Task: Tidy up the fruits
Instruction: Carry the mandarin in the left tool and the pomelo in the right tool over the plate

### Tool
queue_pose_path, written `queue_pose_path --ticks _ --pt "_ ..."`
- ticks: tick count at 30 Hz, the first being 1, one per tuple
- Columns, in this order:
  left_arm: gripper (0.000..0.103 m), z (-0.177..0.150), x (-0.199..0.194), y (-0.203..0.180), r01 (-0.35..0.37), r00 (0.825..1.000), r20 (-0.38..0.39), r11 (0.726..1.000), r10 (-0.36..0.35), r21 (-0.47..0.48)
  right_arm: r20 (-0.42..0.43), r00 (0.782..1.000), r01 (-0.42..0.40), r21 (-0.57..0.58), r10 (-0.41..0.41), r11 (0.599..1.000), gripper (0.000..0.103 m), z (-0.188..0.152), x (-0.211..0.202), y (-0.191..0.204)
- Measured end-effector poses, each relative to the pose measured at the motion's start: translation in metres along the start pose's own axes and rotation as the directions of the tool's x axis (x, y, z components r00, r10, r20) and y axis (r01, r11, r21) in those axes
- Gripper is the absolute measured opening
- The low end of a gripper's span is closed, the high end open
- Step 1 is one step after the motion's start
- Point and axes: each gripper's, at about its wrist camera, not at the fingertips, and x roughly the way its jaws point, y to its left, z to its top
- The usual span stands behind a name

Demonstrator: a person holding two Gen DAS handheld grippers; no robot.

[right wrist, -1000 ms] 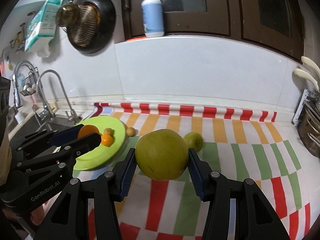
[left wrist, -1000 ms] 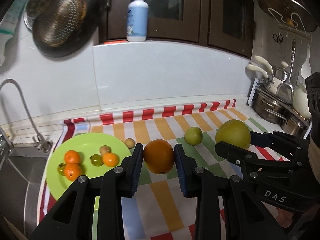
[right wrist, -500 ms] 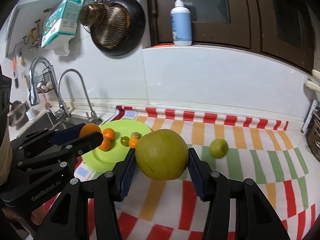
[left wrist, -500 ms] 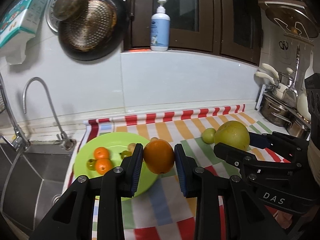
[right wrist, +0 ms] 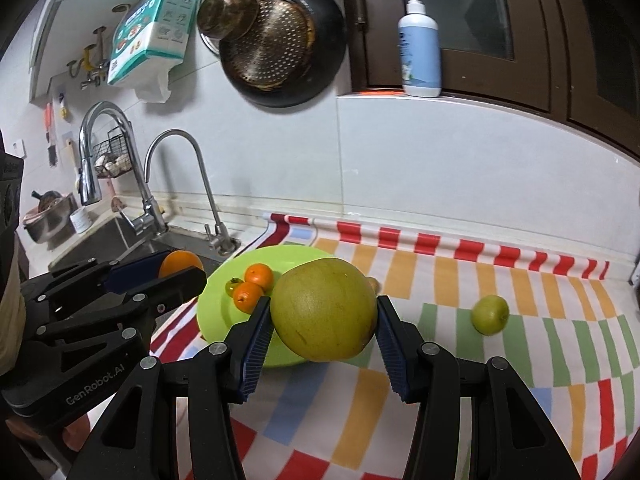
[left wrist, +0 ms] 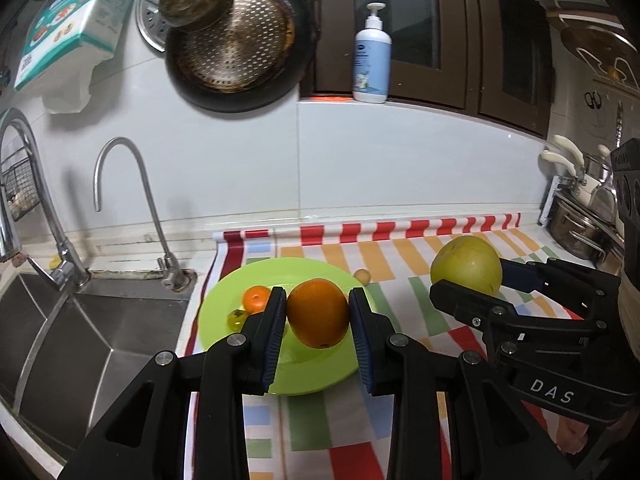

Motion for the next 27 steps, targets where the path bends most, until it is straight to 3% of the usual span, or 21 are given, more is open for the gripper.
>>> queue_pose_path --ticks 8,27 --pt "0.032 -0.005 0.011 0.021 -0.034 0.999 -0.02 0.999 0.034 -0.032 -0.027 0.999 -0.036 -0.018 0.036 0.999 0.051 0.006 0.025 0.012" --pt "0.032 -0.034 0.088 0.059 -0.045 0.981 -0.192 0.997 0.034 -0.058 -0.187 0.979 -0.096 -0.084 0.078 0.992 0.051 -0.002 0.115 0.028"
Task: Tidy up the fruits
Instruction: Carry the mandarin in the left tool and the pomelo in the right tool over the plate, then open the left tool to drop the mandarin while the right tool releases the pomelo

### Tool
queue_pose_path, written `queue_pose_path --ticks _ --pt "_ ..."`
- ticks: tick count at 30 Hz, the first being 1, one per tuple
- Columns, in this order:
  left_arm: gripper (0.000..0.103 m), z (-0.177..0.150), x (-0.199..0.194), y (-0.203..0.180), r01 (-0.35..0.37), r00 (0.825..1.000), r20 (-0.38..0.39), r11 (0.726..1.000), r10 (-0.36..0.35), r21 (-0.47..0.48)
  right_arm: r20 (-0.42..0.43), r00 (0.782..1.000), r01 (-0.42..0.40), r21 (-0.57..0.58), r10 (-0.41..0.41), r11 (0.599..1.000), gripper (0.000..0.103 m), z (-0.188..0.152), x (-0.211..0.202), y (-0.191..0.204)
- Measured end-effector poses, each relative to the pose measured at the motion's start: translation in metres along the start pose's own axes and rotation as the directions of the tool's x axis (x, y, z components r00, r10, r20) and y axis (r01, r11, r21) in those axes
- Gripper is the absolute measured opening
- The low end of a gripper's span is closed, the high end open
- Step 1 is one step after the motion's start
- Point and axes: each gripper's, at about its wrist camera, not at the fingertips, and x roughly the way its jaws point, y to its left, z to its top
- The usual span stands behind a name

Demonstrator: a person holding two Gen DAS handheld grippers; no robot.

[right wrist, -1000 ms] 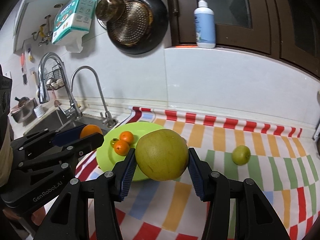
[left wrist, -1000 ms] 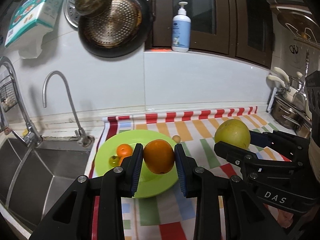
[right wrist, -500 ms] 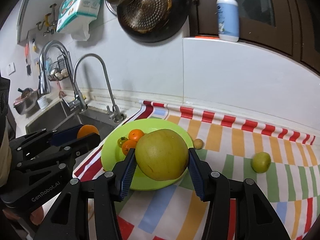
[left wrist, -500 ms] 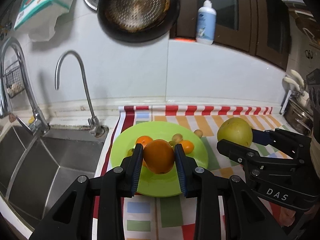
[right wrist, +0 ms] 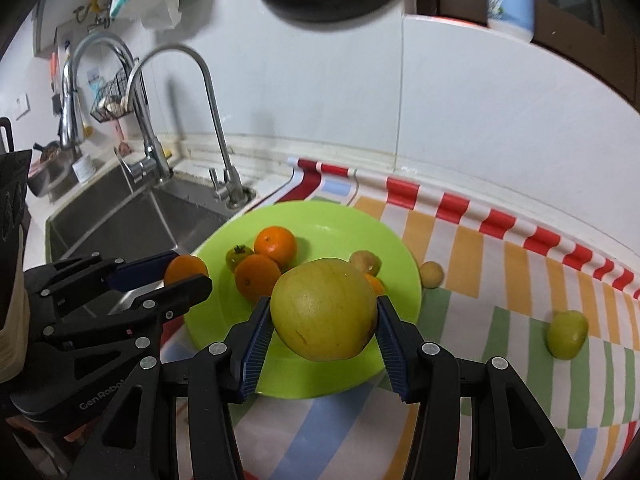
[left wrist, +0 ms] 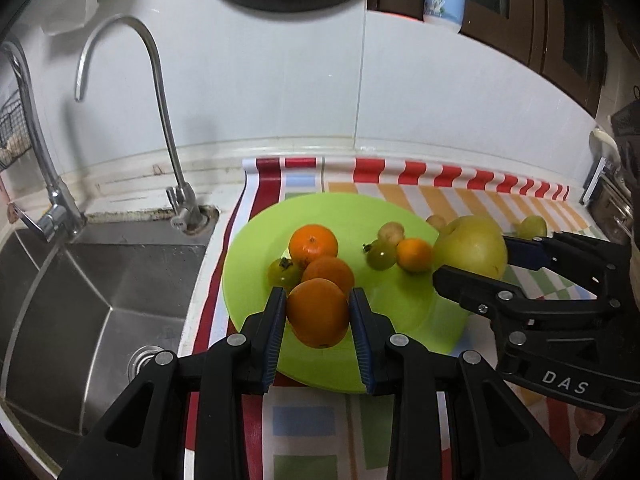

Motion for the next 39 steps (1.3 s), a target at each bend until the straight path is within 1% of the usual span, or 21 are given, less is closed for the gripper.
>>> queue_pose_path --ticks 6,10,16,18,20,23,31,37,38,39 --pt "0.032 -0.002 0.021 0.005 0.005 1.0 -0.027 1.0 -0.005 -0.007 -0.062 0.998 -0.015 -0.007 0.015 1.0 0.051 -0.004 0.03 -0.002" --pt "0.032 -0.002 0.027 0.005 0.01 0.999 -0.038 1.0 -0.01 -0.005 -0.085 0.996 -0.023 -0.002 0.023 1.0 0.051 -0.005 0.044 -0.003" --pt "0.033 -0.003 0.031 0.006 0.02 0.999 -0.045 1.0 -0.02 -0.013 -0.108 0.994 -0.027 0.008 0.028 1.0 0.052 -0.005 0.053 -0.005" --pt "0.036 -0.002 0.03 0.007 0.015 0.999 -0.04 1.0 -0.016 -0.014 -0.099 0.995 -0.021 0.016 0.023 1.0 0.053 -0.004 0.051 -0.006" --pt "0.036 -0.001 0.027 0.006 0.019 0.999 -0.035 1.0 -0.02 -0.011 -0.078 0.997 -0.025 0.016 0.026 1.0 0.053 -0.003 0.046 -0.006" --pt "0.036 0.0 0.017 0.005 0.014 1.0 -0.013 1.0 -0.014 -0.012 -0.033 0.999 0.008 0.006 -0.008 1.0 0.053 0.0 0.032 -0.006" --pt "0.043 0.001 -0.02 -0.014 0.028 0.998 0.058 0.999 -0.029 0.017 0.058 0.997 0.043 0.025 -0.044 0.999 0.053 0.001 -0.016 -0.012" --pt "0.051 0.003 -0.045 -0.035 0.051 0.993 0.106 0.998 -0.055 0.047 0.11 0.991 0.065 0.057 -0.071 0.996 0.053 -0.007 -0.054 -0.02" --pt "0.052 0.003 -0.048 -0.039 0.048 0.992 0.115 0.997 -0.054 0.054 0.116 0.99 0.071 0.064 -0.078 0.995 0.054 -0.009 -0.06 -0.022" --pt "0.053 0.003 -0.052 -0.044 0.046 0.991 0.124 0.997 -0.054 0.062 0.12 0.989 0.077 0.069 -0.084 0.995 0.057 -0.011 -0.065 -0.024"
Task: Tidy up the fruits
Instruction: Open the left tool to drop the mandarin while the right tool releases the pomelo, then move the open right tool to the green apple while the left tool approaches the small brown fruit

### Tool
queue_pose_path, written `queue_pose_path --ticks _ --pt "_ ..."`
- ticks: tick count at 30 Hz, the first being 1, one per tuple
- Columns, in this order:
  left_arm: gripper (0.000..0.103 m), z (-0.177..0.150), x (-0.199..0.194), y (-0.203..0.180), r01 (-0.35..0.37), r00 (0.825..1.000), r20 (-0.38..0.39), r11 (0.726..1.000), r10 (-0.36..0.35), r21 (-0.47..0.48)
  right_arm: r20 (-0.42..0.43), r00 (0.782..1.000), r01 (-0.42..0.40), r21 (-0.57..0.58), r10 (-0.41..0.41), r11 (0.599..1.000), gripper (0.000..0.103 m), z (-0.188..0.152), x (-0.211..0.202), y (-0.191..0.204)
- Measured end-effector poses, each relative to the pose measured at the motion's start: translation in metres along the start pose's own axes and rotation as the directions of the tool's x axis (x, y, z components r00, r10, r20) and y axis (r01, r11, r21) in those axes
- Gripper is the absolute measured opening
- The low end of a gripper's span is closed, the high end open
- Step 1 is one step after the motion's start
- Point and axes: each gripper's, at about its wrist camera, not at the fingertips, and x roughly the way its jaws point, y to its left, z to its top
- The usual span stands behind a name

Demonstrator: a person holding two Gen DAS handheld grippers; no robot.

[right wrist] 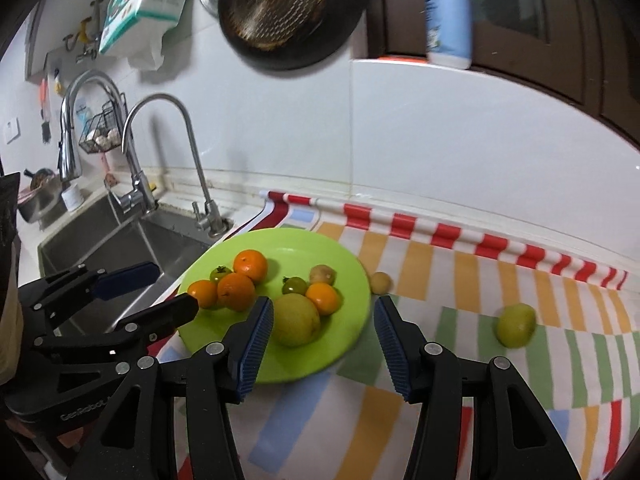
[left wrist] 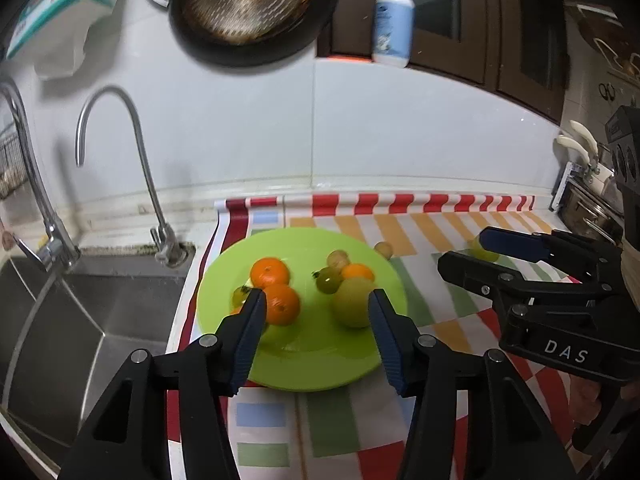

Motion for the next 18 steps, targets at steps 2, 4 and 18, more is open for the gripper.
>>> queue_pose_path --ticks 2,4,18 --pt "0.054 0.002 -0.005 -0.008 0.002 1.0 0.014 1.0 -0.002 0.01 0.016 1.0 0.022 0.011 -0.022 1.0 0.059 -0.003 -0.01 -0.006" --pt "0.054 0.003 -0.009 -0.017 0.001 1.0 0.027 1.0 -0.001 0.016 0.025 0.999 0.039 0.021 -0.04 0.999 0.059 -0.005 -0.018 -0.013" --pt "0.057 0.012 -0.004 -0.069 -0.015 0.997 0.078 1.0 0.016 -0.008 0.05 0.985 0.16 0.072 -0.164 0.985 0.059 -0.021 -0.049 -0.063"
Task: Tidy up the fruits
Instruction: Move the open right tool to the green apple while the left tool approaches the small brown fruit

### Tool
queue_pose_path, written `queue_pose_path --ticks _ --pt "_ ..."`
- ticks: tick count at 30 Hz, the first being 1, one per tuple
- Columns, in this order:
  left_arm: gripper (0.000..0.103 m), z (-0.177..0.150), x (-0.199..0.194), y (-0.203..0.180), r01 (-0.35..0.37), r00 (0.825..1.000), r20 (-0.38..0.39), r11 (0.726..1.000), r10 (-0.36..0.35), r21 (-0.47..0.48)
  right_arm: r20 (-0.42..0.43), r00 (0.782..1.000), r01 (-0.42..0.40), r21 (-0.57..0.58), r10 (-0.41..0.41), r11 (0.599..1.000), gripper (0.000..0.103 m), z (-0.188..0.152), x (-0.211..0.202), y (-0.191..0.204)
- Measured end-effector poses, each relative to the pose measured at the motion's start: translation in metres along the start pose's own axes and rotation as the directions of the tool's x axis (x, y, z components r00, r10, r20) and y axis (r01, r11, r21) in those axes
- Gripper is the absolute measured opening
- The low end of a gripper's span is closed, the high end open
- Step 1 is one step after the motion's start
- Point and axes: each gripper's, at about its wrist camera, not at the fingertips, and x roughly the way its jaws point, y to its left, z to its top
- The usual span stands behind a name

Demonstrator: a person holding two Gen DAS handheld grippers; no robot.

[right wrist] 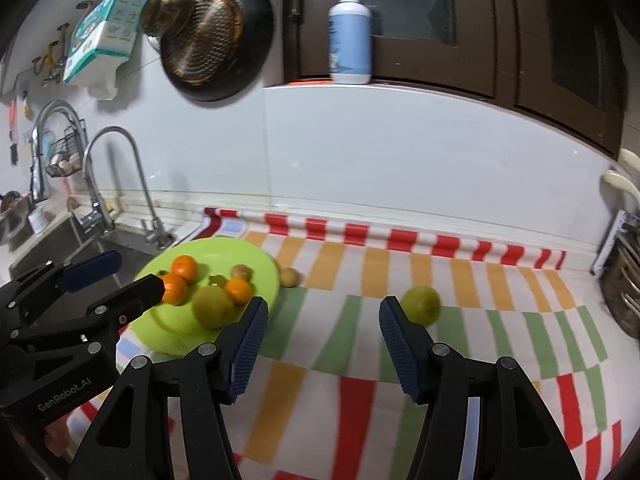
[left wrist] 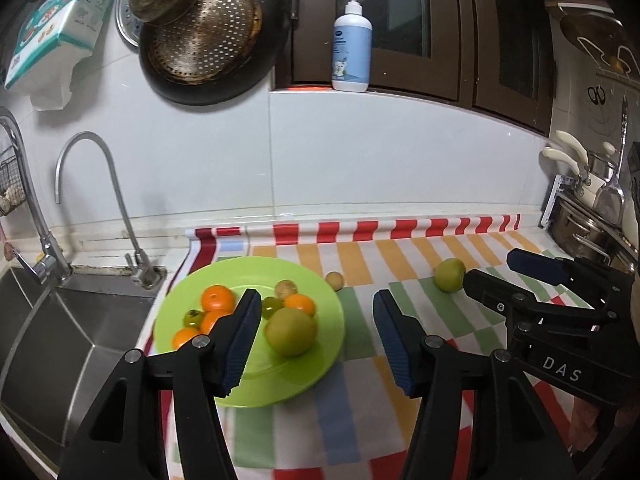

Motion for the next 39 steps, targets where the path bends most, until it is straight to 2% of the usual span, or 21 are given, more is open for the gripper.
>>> queue_pose_path --ticks 11,20,25,30,32,39 --pt "0.057 0.002 0.043 -0.03 -0.039 0.999 -0.006 0.999 0.039 0.024 -0.03 0.999 0.043 0.062 -0.042 0.997 0.059 -0.006 0.024 -0.047" --pt "0.057 0.009 0.095 -0.046 -0.063 0.997 -0.033 0.996 0.066 0.065 -0.091 0.995 0.061 0.119 -0.05 0.991 0.059 -0.014 0.07 -0.081" --pt "0.051 0.011 0.122 -0.054 -0.09 0.993 -0.062 0.991 0.096 0.1 -0.13 0.99 0.067 0.154 -0.047 0.986 0.059 -0.019 0.097 -0.095" --pt "0.043 0.008 0.154 -0.058 -0.137 0.979 -0.137 0.982 0.155 0.128 -0.165 0.985 0.074 0.191 -0.042 0.979 0.059 -0.023 0.117 -0.106" --pt "0.042 0.006 0.163 -0.06 -0.153 0.972 -0.157 0.977 0.176 0.149 -0.173 0.984 0.077 0.196 -0.042 0.978 0.059 -0.024 0.125 -0.108" --pt "0.036 0.0 0.19 -0.065 -0.161 0.955 -0.221 0.971 0.199 0.176 -0.2 0.979 0.076 0.203 -0.035 0.976 0.059 -0.026 0.146 -0.109"
